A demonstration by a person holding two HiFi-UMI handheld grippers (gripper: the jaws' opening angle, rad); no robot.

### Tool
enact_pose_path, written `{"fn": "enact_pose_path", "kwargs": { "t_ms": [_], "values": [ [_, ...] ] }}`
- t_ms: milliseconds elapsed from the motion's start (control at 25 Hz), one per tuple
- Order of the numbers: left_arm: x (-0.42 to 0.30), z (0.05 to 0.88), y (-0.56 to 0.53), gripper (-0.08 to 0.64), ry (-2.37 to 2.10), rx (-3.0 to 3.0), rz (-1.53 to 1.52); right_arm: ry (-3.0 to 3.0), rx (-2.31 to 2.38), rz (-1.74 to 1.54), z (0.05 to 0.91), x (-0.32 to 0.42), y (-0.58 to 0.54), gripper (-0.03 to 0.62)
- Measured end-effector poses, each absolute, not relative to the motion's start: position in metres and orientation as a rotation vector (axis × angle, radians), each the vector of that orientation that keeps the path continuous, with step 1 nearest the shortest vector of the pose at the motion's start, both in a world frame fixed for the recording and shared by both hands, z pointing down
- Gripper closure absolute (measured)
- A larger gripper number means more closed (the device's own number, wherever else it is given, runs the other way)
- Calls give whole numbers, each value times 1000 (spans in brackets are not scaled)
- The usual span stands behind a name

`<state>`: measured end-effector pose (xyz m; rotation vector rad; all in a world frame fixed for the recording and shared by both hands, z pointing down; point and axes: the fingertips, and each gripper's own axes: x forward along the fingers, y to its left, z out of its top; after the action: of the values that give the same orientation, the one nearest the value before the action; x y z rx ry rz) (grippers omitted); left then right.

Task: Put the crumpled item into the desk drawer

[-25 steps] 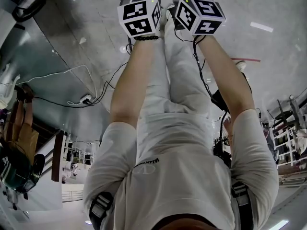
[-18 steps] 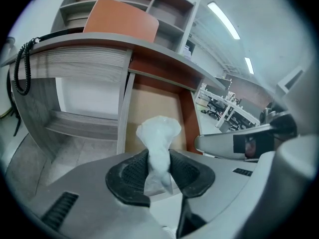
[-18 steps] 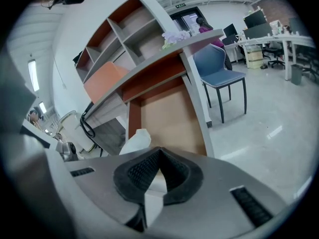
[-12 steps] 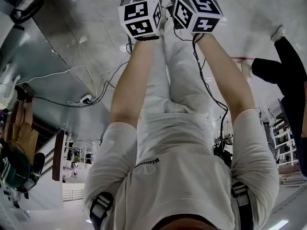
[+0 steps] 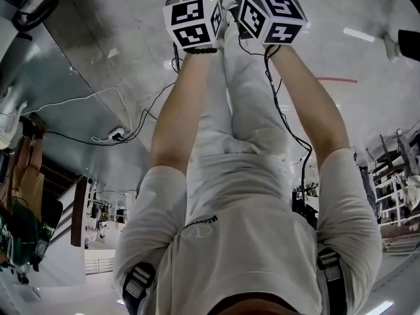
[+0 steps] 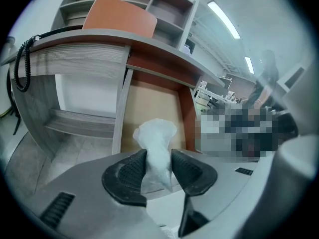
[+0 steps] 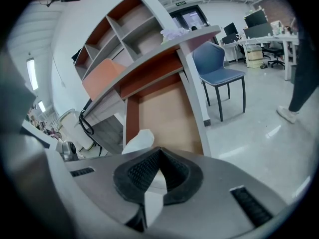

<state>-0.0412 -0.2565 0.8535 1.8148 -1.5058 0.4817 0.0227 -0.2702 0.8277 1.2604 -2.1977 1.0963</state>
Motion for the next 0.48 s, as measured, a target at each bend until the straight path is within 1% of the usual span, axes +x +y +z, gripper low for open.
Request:
{"fn": "enact_pose_path", "kwargs": {
  "t_ms": [480],
  "values": [
    [-38, 854, -258, 376, -1505, 1829, 485, -2201, 1261, 1087, 828, 27, -270, 594]
  ]
}}
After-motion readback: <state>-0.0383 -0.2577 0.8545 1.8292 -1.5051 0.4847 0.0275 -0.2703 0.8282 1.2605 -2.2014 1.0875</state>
